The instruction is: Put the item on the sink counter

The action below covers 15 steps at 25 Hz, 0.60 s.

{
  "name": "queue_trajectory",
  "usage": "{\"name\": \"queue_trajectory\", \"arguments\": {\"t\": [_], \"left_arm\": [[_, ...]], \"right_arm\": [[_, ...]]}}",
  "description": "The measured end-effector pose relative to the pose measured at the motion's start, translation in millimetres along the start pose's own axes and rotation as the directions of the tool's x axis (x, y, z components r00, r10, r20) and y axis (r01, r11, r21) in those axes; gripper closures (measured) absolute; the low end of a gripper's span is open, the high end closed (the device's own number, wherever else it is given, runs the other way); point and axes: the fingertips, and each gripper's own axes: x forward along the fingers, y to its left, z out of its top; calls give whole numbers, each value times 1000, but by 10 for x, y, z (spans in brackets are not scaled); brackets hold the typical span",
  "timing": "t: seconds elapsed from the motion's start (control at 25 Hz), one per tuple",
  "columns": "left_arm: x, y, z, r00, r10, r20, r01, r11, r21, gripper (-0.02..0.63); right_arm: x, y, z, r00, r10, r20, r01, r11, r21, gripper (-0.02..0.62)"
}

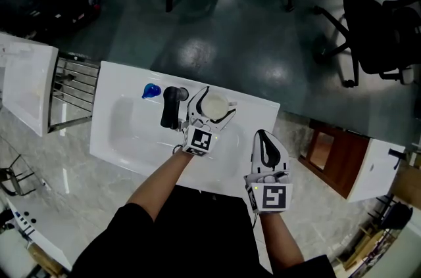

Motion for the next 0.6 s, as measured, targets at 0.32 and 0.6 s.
{"name": "queue_trajectory", "arguments": {"t": [0.32, 0.6], "left_arm": [[-13, -30, 3, 1000, -18, 2, 18, 1000, 22, 138], [-83, 6, -3, 1000, 2, -7, -2, 1000, 24, 120]], "right_arm": [[-78, 3, -123, 999, -15, -32, 15, 1000, -11, 563], [-95, 128, -97, 1000, 2, -19, -3, 1000, -20, 563]]}}
